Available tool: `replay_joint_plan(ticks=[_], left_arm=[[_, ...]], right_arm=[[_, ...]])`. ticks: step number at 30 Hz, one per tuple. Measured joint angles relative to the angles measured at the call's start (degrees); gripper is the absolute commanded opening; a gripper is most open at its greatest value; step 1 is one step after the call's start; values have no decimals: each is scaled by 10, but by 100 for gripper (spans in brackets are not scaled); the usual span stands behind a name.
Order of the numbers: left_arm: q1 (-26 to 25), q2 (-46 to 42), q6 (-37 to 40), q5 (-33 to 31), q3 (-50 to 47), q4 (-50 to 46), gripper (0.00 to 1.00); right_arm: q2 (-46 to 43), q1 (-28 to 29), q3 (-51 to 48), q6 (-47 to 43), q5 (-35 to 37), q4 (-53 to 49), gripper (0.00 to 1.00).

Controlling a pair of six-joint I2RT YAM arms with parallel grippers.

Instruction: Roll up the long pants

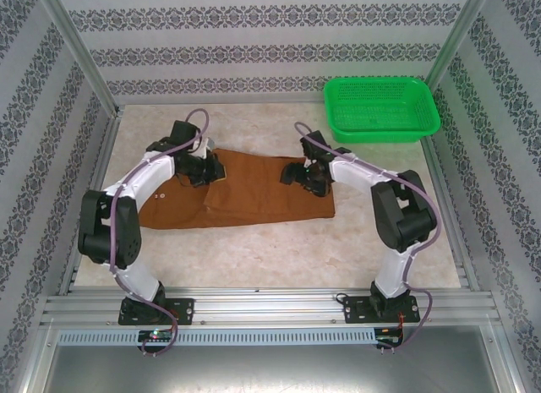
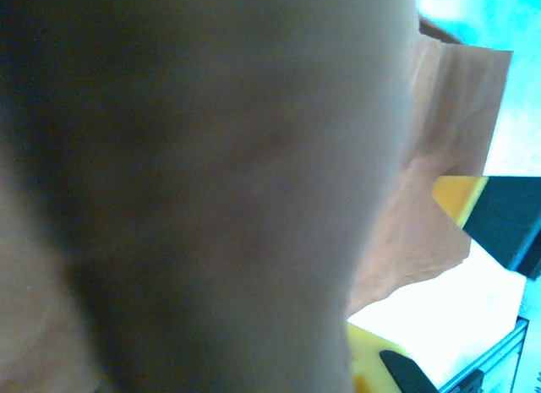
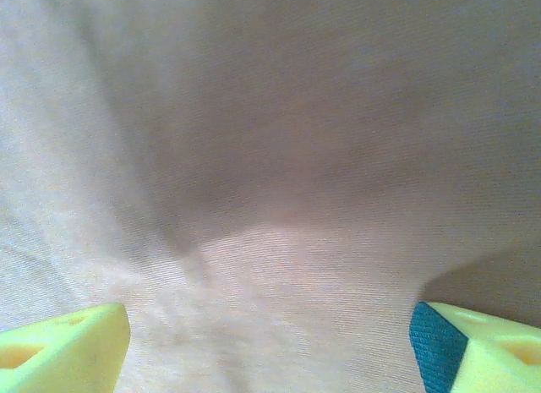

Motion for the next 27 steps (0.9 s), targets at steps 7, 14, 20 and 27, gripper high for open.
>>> replay_joint_plan(ticks=[7,14,20,27], left_arm=[[61,-44,19,-22,16,-81,2],[205,-94,24,-45,14,-123,2],[254,-95,36,-118,13,-144,2],[296,-72,35,-194,-6,-143,5]], right_arm=[[-23,-58,8,-21,-4,-18,88],[6,-70,23,-28,-13,-25,87],[47,-69,47,-28,-25,-27,87],[69,-69,71,-28,-32,-27,87]])
